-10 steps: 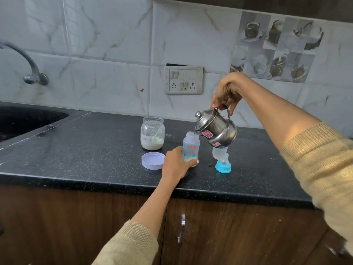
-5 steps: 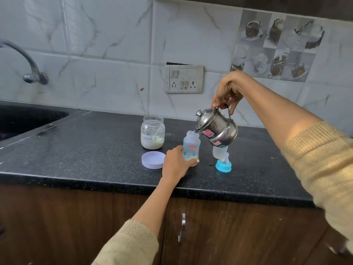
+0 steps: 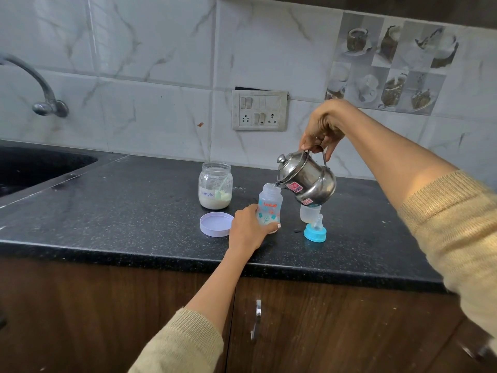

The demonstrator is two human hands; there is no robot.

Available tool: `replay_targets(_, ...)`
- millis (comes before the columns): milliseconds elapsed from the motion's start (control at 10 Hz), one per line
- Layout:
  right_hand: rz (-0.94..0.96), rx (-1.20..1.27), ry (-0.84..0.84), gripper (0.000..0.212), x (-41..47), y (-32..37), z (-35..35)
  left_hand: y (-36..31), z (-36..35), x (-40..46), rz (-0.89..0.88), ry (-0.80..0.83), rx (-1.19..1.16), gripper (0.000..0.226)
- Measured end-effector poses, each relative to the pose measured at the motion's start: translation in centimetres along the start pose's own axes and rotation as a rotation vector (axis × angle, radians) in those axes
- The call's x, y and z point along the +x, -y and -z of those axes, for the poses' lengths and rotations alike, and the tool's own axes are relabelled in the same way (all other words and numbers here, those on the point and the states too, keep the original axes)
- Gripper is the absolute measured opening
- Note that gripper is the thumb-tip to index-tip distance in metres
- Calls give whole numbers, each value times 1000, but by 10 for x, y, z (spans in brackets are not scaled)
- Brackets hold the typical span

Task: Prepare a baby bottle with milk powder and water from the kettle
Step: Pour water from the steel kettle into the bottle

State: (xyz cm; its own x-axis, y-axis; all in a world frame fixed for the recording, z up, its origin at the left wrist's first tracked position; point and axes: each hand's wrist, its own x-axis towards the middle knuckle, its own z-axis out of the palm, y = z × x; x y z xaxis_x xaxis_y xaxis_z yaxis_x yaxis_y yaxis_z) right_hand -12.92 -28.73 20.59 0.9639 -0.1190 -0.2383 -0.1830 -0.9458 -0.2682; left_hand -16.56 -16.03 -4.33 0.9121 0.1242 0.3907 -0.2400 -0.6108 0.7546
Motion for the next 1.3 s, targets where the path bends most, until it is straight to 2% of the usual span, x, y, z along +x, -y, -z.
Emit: replay_targets(1300, -10, 13, 1, 7, 1, -8, 1, -2, 1, -1, 37, 12, 1, 66)
